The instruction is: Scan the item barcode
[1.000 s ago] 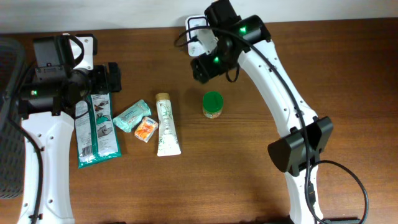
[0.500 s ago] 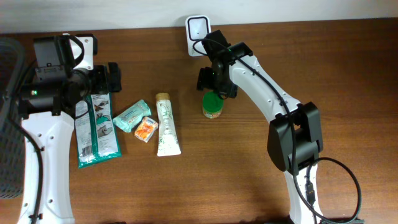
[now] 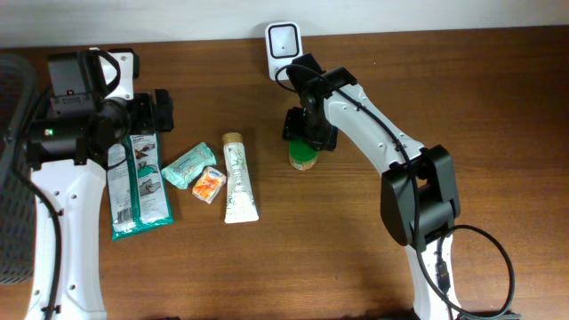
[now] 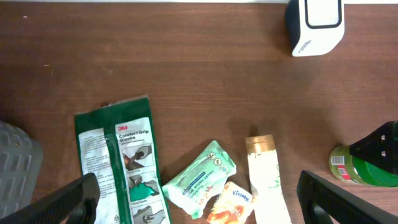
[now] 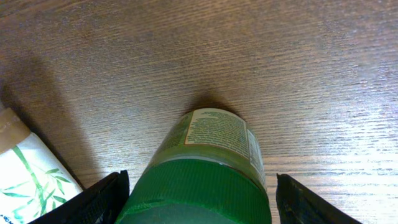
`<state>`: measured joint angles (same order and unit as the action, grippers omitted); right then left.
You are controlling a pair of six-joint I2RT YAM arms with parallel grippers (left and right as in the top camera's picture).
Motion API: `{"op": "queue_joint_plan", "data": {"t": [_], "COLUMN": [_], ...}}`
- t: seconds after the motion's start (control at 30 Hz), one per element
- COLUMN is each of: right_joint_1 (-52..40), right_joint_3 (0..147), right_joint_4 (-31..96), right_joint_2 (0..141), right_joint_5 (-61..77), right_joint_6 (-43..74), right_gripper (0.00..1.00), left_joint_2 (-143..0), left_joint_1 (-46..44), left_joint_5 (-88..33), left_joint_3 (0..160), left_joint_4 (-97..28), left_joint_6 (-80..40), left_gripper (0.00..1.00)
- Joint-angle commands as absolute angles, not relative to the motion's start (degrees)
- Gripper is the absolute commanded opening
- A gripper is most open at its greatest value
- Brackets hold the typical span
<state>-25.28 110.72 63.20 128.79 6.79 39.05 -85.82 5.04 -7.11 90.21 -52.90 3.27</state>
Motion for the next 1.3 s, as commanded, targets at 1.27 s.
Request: {"op": "queue_joint_plan", "data": {"t": [1.27], "right_joint_1": [-25.4], "right_joint_3": [124.0], "right_joint_4": [72.9], "right_joint_2": [128.9], "right_joint_5": [24.2], "right_joint_6": [-5.3], "right_gripper": [0.62], "left_joint_2": [-85.9], "left_joint_1": [5.0], "left_joint_5": [-7.7], "left_joint_3": [91.0], "left_joint_4": [-52.8], "left_joint_6": [3.8], "left_gripper": [0.99]}}
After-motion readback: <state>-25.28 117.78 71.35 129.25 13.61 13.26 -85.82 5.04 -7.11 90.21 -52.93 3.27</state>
